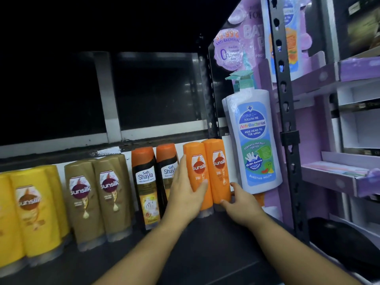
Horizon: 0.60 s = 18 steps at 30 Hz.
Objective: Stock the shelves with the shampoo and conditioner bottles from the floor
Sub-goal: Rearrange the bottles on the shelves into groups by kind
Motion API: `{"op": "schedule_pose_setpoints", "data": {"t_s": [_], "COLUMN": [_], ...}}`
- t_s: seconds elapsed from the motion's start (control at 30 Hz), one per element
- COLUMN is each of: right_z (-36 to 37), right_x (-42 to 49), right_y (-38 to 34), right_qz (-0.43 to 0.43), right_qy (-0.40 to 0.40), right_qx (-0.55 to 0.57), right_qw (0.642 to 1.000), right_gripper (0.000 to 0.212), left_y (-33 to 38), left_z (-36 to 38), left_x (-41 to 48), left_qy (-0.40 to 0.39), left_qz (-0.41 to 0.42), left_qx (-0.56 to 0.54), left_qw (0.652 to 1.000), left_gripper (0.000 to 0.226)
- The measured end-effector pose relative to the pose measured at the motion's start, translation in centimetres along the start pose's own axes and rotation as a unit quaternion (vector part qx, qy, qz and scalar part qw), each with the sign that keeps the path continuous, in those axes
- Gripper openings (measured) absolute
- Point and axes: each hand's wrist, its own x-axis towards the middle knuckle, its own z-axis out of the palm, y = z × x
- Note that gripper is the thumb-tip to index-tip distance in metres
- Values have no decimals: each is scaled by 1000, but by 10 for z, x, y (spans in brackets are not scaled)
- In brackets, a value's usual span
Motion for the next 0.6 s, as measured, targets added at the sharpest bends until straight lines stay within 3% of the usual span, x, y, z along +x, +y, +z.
{"op": "schedule_pose_setpoints", "data": {"t_s": [0.17, 0.27, 0.6], "right_z": [-1, 2, 5], "right_x": [-2, 2, 6], "right_y": [-5, -4, -3], "right_qz": [3, 8, 1], "right_qy": [-10, -8, 2], "right_qx": [11, -1, -22], "right_qw": [1000, 1000, 1000], "right_gripper": [70, 69, 71], "left_y": [-14, -17, -9], "left_z": [17, 22, 26], "left_x": [-13, -18, -21], "left_qy": [-52, -60, -79], "left_qz": [-59, -79, -94], "left_qx": [116, 193, 260], "left_qw": [990, 976, 958], "left_gripper": [107, 108, 106]}}
